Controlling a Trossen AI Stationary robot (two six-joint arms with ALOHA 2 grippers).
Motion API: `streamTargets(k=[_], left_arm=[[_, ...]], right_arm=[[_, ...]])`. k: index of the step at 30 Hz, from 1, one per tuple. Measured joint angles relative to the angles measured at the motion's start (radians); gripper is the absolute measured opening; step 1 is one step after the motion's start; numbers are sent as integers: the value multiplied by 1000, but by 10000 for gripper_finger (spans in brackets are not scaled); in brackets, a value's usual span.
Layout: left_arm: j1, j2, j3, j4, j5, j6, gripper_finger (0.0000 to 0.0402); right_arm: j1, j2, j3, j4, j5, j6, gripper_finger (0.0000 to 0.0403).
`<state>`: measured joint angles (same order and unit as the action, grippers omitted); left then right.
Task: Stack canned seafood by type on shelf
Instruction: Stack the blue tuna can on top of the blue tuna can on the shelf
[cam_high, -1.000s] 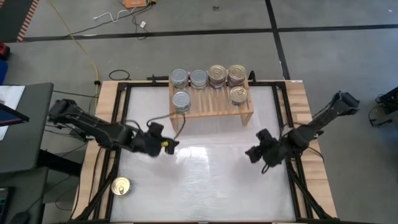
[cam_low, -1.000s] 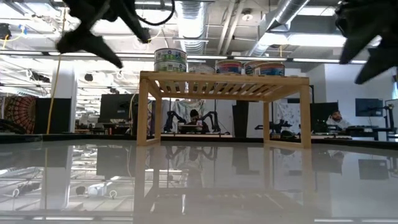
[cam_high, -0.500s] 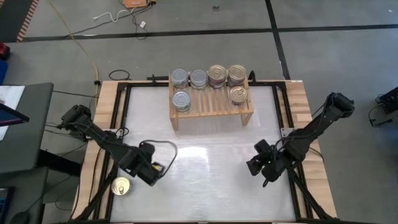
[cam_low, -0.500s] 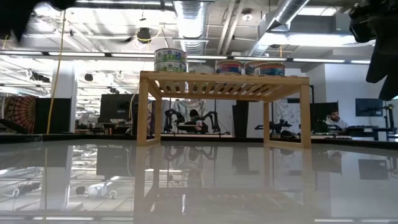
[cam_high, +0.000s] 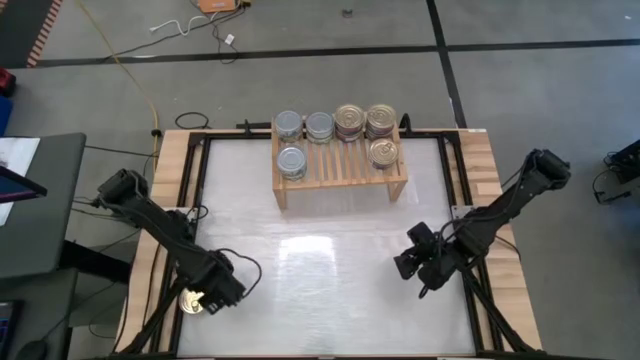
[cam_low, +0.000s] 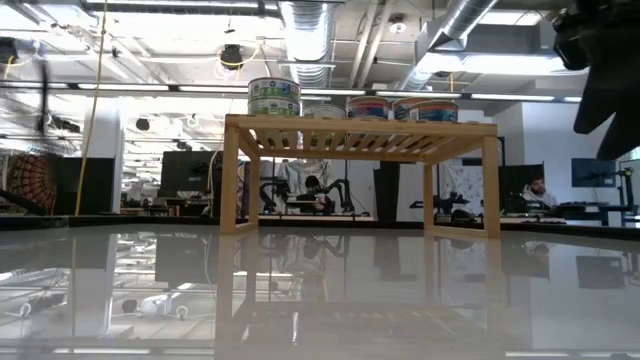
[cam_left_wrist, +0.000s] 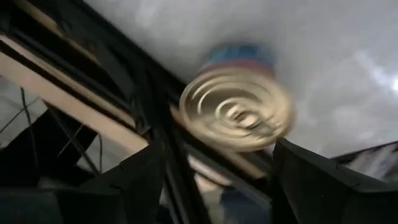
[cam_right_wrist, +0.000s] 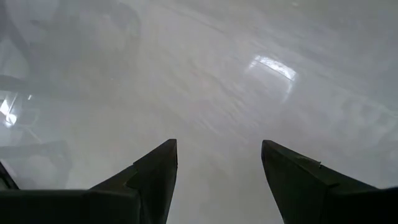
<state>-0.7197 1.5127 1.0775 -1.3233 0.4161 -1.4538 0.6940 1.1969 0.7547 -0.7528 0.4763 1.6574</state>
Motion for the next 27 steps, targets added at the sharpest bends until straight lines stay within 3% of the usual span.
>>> streamTargets(k=[4,10,16,23,27], left_arm=[[-4,1,-105,97,131,57,278],[-60,0,-191,271,223,76,278],[-103,-2,-234,335,244,74,278],[-122,10,-339,589,267,4,278],[-93,21,-337,670,257,-41,278]], right_arm=[[-25,0,0,32,0,2,259],[-67,0,0,60,0,1,259],[-107,0,0,106,1,-10,259],[-131,0,0,152,1,-16,259],[-131,0,0,164,1,-17,259]])
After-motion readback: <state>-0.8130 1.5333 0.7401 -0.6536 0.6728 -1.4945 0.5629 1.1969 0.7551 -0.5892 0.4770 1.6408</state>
